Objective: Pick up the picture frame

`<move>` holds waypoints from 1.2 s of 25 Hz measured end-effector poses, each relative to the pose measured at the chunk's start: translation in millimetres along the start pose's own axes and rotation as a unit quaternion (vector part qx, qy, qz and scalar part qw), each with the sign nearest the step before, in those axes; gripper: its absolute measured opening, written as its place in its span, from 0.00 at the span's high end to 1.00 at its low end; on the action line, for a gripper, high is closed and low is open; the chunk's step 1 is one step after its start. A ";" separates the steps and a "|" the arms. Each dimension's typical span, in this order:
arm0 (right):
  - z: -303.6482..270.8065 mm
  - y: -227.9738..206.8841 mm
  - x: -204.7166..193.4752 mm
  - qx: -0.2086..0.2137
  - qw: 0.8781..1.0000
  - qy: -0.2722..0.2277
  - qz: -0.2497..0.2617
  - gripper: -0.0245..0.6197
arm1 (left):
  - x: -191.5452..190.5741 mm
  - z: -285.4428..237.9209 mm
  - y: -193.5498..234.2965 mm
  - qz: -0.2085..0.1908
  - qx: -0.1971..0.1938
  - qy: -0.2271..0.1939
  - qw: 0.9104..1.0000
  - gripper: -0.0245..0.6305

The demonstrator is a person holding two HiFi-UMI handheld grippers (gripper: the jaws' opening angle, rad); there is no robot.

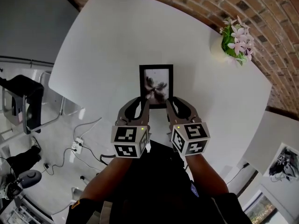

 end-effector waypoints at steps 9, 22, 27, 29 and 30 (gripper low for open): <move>36.2 39.3 4.6 0.005 0.999 -0.033 0.016 0.84 | 11.2 55.2 -4.3 -0.017 0.008 -0.042 0.999 0.83; 93.0 88.7 -10.2 -0.008 0.996 -0.090 0.029 0.84 | 5.1 128.3 -15.6 -0.043 -0.005 -0.090 0.995 0.83; 113.9 104.3 -21.3 -0.023 0.994 -0.105 0.032 0.84 | -0.9 154.2 -21.6 -0.051 -0.020 -0.107 0.993 0.83; 122.1 110.6 -25.8 -0.029 0.993 -0.111 0.033 0.84 | -3.9 164.0 -23.6 -0.055 -0.025 -0.112 0.992 0.83; 126.3 113.2 -28.2 -0.032 0.993 -0.113 0.034 0.84 | -6.1 168.1 -24.8 -0.056 -0.027 -0.112 0.992 0.84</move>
Point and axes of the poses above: the fingertips, and each gripper's own axes: z backward along the fingers, y to its left, x out of its top, the point moved 3 cm from there along z, backward along the fingers, and after that the axes turned 4 degrees about -z, right-handed, at the moved point
